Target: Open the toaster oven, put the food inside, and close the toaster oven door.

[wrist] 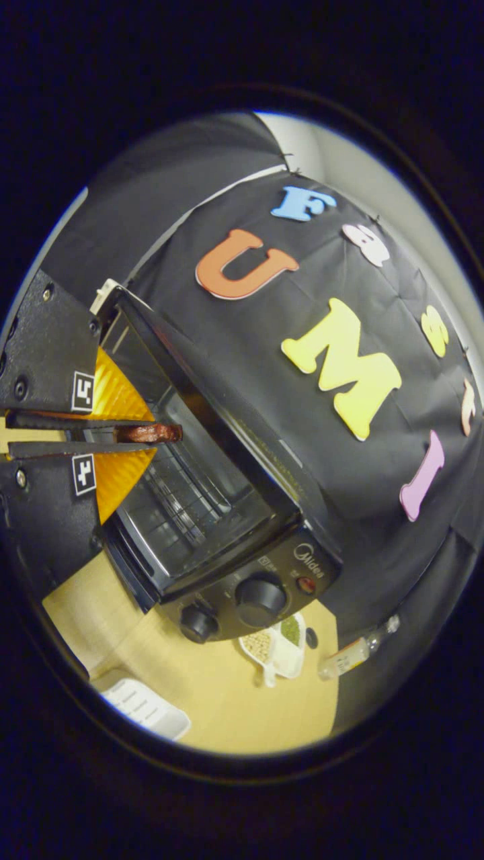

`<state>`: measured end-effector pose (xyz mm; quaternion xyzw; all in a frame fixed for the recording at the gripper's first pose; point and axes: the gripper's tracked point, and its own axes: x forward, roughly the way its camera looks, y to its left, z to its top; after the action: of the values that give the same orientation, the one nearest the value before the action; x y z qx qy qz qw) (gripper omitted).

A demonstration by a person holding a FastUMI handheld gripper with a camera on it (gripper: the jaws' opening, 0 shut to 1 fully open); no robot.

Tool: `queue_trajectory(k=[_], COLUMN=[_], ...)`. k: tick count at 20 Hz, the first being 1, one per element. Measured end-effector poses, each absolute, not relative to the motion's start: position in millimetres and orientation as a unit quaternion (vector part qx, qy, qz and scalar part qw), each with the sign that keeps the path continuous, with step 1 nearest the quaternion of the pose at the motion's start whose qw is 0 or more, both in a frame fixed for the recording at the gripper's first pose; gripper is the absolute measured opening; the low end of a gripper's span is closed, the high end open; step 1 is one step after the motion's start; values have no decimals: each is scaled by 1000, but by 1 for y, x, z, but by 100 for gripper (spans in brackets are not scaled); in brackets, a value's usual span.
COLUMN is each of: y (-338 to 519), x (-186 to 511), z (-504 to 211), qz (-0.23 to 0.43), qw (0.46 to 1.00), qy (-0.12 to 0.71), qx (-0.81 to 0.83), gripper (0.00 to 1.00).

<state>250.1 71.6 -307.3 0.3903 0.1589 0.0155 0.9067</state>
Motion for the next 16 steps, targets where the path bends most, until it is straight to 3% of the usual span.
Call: queue_trajectory(k=[9,15,16], y=[72,55,51], x=[277,271,267], z=[-332,-350,-349], qz=[10,-18,-19], qw=[914,936,937], qy=[169,217,223], qx=[368,278,267], gripper=[13,38,48])
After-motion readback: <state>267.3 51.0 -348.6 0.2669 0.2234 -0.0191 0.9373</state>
